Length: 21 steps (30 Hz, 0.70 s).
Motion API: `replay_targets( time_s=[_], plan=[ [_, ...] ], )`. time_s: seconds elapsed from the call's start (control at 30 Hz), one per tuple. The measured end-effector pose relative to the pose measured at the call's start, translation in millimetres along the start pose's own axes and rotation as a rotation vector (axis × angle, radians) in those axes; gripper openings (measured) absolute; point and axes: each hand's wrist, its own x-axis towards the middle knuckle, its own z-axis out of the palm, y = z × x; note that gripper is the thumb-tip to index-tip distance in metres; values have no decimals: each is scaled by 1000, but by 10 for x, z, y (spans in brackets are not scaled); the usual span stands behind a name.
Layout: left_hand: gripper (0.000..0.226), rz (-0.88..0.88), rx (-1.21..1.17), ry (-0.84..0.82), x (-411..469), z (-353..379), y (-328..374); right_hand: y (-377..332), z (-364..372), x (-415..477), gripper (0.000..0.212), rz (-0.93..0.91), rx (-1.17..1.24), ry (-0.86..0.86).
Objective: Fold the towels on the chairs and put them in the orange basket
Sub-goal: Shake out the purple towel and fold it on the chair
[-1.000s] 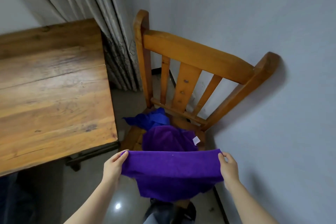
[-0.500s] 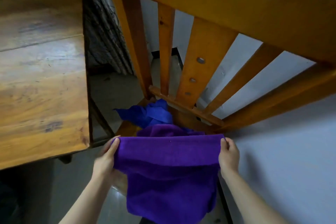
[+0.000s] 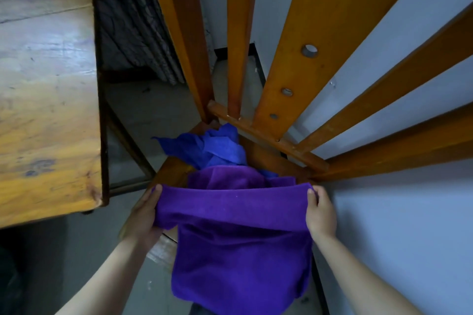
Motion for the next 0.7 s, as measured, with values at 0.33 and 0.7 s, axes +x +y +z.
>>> replay_targets(
  time_s=[0.33,0.7],
  plan=[
    [12,55,232,61,243,395,-183,19,280,371,23,-11,-252,-4],
    [7,80,452,149,483,481,-192,-114,363,396,43,-86,-300,-67]
  ],
)
